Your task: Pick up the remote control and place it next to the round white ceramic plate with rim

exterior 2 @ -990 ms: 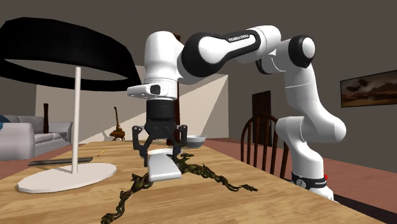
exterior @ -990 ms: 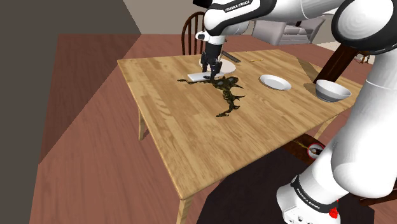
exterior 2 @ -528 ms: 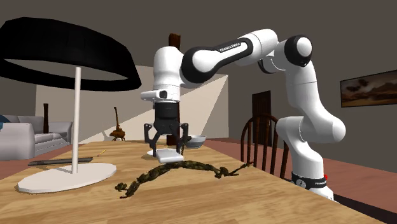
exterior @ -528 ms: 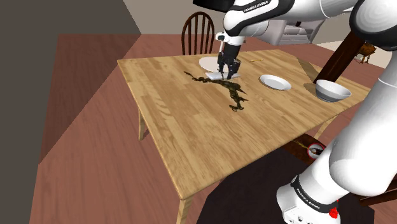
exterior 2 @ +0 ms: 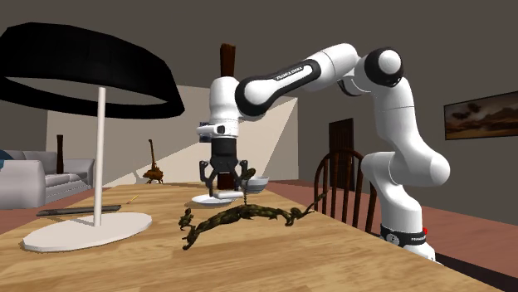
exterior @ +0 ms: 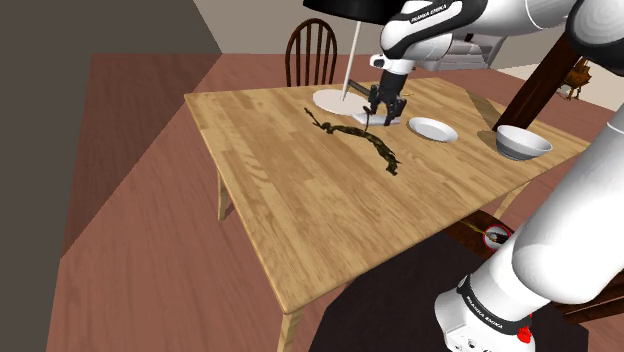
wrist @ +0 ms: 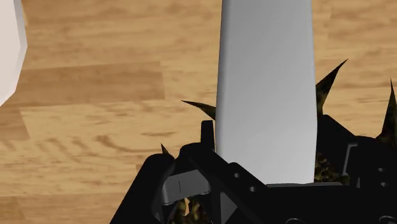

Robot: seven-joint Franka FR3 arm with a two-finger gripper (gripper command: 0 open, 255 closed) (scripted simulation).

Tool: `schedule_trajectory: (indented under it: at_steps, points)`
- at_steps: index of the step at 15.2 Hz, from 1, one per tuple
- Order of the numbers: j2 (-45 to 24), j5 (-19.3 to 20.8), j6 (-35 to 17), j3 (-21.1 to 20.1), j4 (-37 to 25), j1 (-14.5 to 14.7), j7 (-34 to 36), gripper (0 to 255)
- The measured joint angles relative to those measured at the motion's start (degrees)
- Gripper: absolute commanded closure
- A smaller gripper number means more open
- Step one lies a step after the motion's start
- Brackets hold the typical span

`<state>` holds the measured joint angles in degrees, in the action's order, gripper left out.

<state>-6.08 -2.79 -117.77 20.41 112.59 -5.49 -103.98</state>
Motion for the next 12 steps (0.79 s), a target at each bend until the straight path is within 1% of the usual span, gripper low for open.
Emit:
schedule_trajectory:
  at_steps: [3, 4, 9, 12]
  points:
    - [0.02, -0.13, 0.27, 1.88, -0.14, -2.36, -4.26, 255]
    - [0.68, 0.08, -0.13, 2.51, 0.90, -3.08, -5.56, 255]
    - [-0.55, -0.72, -0.21, 5.48, 0.03, -6.99, -12.72, 255]
    - [-1.47, -1.27, -1.35, 5.90, 0.41, -7.70, -14.21, 255]
